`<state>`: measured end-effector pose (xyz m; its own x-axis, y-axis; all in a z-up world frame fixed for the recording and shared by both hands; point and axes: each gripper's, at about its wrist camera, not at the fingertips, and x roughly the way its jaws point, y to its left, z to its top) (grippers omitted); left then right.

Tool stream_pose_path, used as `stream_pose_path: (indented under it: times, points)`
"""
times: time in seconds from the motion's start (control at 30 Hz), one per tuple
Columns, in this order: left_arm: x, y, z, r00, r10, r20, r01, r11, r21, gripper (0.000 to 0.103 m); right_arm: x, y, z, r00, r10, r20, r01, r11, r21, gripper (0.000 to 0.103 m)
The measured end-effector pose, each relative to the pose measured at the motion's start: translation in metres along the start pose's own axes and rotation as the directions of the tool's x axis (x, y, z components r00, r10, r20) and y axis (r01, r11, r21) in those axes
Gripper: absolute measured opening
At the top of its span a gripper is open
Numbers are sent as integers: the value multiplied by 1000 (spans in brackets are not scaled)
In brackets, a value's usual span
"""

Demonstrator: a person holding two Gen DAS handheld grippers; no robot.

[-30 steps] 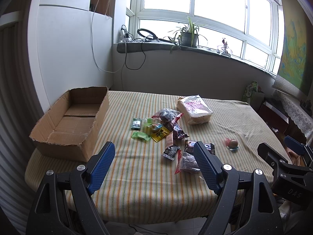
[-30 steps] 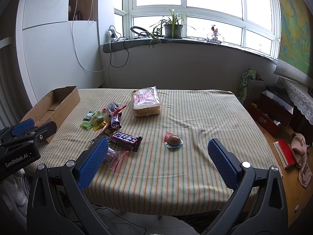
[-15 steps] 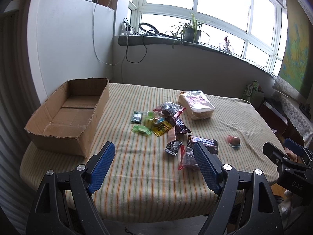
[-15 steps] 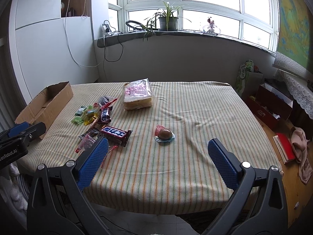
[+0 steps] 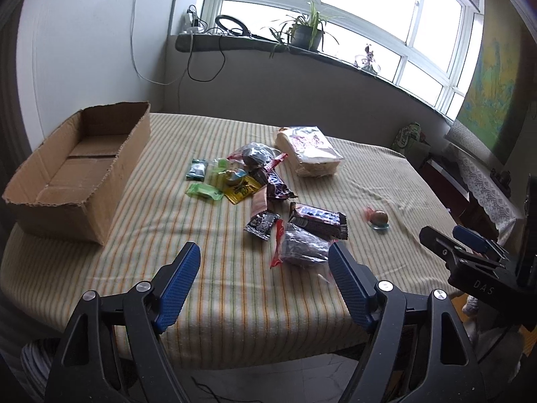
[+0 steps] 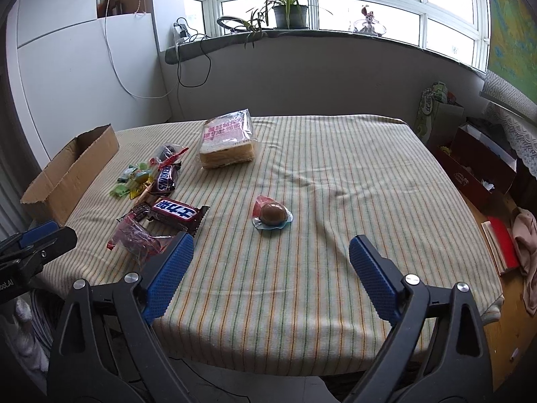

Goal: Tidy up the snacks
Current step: 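Move the right tool to the wrapped egg while the left tool reaches the clear pastry bag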

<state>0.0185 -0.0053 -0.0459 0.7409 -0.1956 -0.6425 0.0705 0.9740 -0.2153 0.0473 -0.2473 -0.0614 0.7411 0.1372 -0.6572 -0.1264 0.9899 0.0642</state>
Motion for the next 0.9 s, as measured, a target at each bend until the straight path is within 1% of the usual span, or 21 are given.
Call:
stream_pose_path:
  times: [0.1,0.17,0.23,0.27,0.43,0.57,0.63,0.7,0.77,0.87,0.9]
  points:
    - [9,-5,-3,999,-32,-30,32,999,-5,76,11,-3,3,1000,16,-12,-17,1000,-5,92]
    - [16,-8,-4,998,-47,-46,47,999,-4,75,20,-6,4,999,23,-24,-24,1000,-7,88]
    - [23,-11,-5,996,-60,-59,60,998,-4,74,29,-8,6,998,40,-43,-41,999,-6,80]
    - [26,-13,-6,996,-62,-65,62,998,-1,74,33,-9,7,998,50,-50,-50,999,-5,79]
    - [41,-20,-5,995,-57,-85,59,998,23,74,51,-8,12,995,74,-70,-76,997,-18,66]
    - [55,-26,-3,995,-42,-92,46,998,47,73,62,-8,17,993,85,-79,-87,996,-25,62]
    - [61,-28,-3,994,-43,-98,48,997,55,73,69,-10,19,991,95,-92,-97,995,-18,53]
    - [66,-29,-4,993,-45,-107,51,997,55,73,75,-10,21,989,106,-105,-108,994,-12,47]
    - [71,-29,-5,992,-46,-115,52,997,53,73,80,-11,22,988,108,-113,-110,994,-12,46]
    - [77,-29,-6,991,-44,-126,51,997,56,69,86,-10,23,988,104,-118,-107,994,-17,42]
    - [79,-29,-6,991,-43,-130,51,997,57,68,88,-9,24,987,106,-121,-109,994,-18,38]
